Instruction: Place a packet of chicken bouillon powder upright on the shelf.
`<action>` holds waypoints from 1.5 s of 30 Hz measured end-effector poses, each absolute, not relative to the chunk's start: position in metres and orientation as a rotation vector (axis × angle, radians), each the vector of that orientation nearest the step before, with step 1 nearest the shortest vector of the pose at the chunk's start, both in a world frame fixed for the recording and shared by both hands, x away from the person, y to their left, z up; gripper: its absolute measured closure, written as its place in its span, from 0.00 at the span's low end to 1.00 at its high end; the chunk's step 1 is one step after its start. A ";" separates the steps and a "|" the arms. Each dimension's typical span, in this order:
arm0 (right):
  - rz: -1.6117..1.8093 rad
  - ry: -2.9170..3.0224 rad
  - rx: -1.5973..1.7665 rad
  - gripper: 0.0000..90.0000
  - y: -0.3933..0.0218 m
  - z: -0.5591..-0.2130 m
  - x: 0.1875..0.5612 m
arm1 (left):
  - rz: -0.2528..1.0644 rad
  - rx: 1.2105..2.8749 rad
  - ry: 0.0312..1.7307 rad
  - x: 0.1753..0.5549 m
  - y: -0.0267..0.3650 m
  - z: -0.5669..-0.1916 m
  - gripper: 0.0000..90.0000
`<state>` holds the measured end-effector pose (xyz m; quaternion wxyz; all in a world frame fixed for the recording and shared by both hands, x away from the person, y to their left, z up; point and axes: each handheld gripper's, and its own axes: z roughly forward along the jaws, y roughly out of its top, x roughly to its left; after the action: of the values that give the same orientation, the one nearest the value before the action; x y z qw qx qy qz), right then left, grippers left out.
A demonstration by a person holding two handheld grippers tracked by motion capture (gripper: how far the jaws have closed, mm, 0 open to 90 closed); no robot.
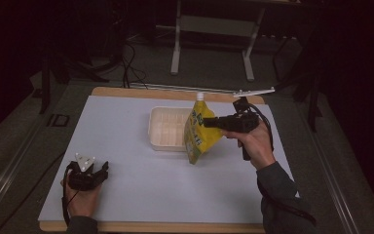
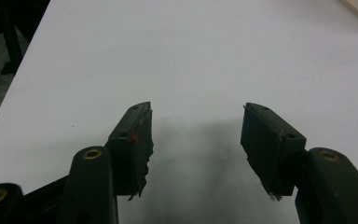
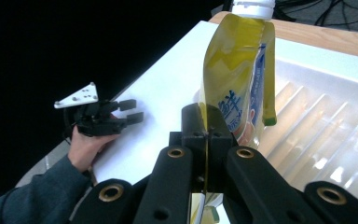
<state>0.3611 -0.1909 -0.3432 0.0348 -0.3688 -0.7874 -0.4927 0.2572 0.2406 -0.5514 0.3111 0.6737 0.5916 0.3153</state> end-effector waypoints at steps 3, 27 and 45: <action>-1.511 -2.443 -1.145 1.00 -0.190 -0.343 0.362 | 0.831 1.780 1.562 0.257 0.241 -0.551 0.48; -1.599 -2.534 -1.260 1.00 -0.187 -0.341 0.369 | 0.831 1.779 1.563 0.257 0.241 -0.552 0.48; -1.675 -2.601 -1.299 1.00 -0.185 -0.343 0.373 | 0.829 1.780 1.562 0.257 0.241 -0.551 0.48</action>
<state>0.3731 -0.1845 -0.3432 -0.1068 -0.3849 -0.7708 -0.4963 0.2574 0.2407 -0.5515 0.3111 0.6742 0.5916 0.3141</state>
